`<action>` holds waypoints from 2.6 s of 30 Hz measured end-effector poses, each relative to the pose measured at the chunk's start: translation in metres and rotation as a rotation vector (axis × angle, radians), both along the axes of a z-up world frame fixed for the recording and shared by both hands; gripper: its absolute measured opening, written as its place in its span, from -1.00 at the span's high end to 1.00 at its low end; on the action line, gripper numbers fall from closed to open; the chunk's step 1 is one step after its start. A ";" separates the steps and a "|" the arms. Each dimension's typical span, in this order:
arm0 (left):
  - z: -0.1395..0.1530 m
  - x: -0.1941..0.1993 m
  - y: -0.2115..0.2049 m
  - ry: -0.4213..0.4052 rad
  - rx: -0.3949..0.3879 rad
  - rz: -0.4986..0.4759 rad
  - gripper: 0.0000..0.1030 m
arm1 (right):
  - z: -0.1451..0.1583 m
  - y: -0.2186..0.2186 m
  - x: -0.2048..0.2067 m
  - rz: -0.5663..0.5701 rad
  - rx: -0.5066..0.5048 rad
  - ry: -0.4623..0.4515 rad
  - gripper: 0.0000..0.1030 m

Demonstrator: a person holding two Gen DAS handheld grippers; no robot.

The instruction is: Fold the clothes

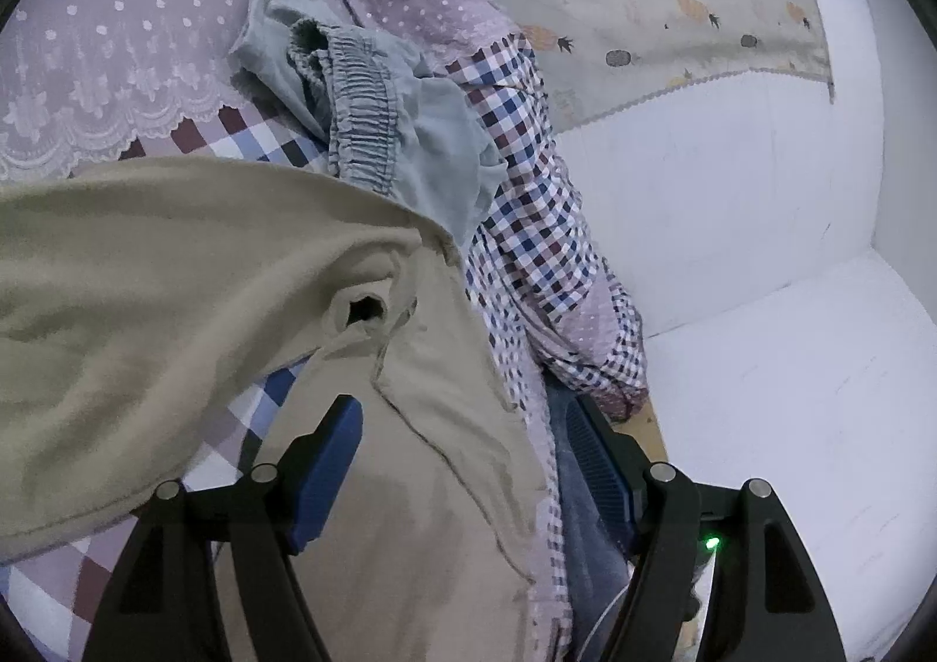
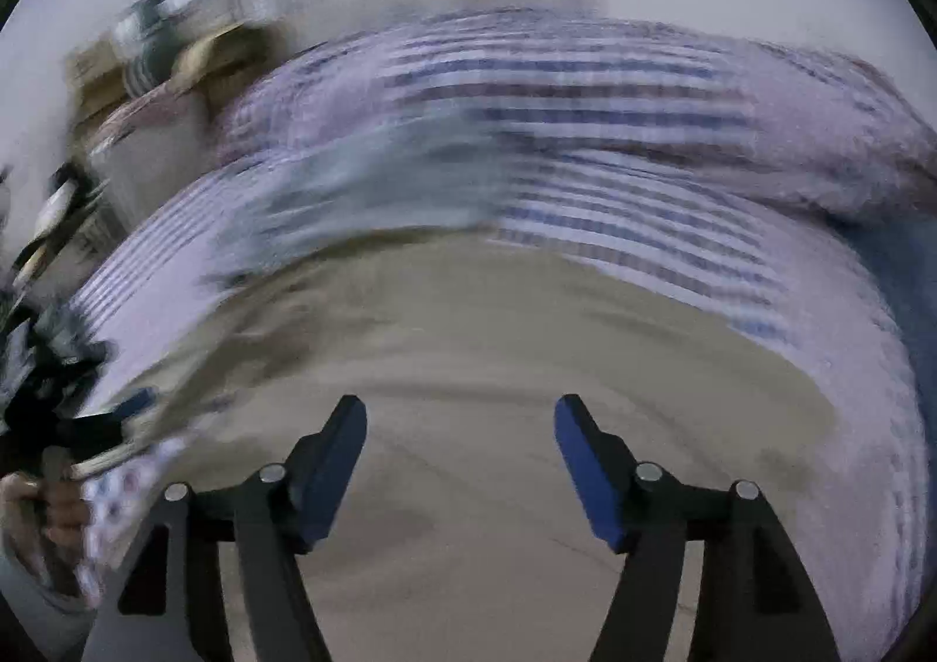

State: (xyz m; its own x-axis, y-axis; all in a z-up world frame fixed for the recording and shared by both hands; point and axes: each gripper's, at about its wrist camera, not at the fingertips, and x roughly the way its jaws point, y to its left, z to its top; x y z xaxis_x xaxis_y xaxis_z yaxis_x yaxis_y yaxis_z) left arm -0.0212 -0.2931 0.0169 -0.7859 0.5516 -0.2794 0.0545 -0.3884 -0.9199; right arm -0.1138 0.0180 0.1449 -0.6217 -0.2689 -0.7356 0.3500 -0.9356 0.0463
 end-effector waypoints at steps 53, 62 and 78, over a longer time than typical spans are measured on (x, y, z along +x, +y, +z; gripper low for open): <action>0.015 0.120 0.146 0.083 -0.324 -0.311 -0.47 | -0.130 0.113 0.352 -0.274 0.090 -0.123 0.92; 0.011 0.114 0.135 0.063 -0.242 -0.276 -0.47 | -0.125 0.226 0.387 -0.587 -0.156 -0.249 0.95; 0.017 0.121 0.117 0.058 -0.279 -0.236 -0.47 | -0.122 0.220 0.387 -0.652 -0.117 -0.243 0.68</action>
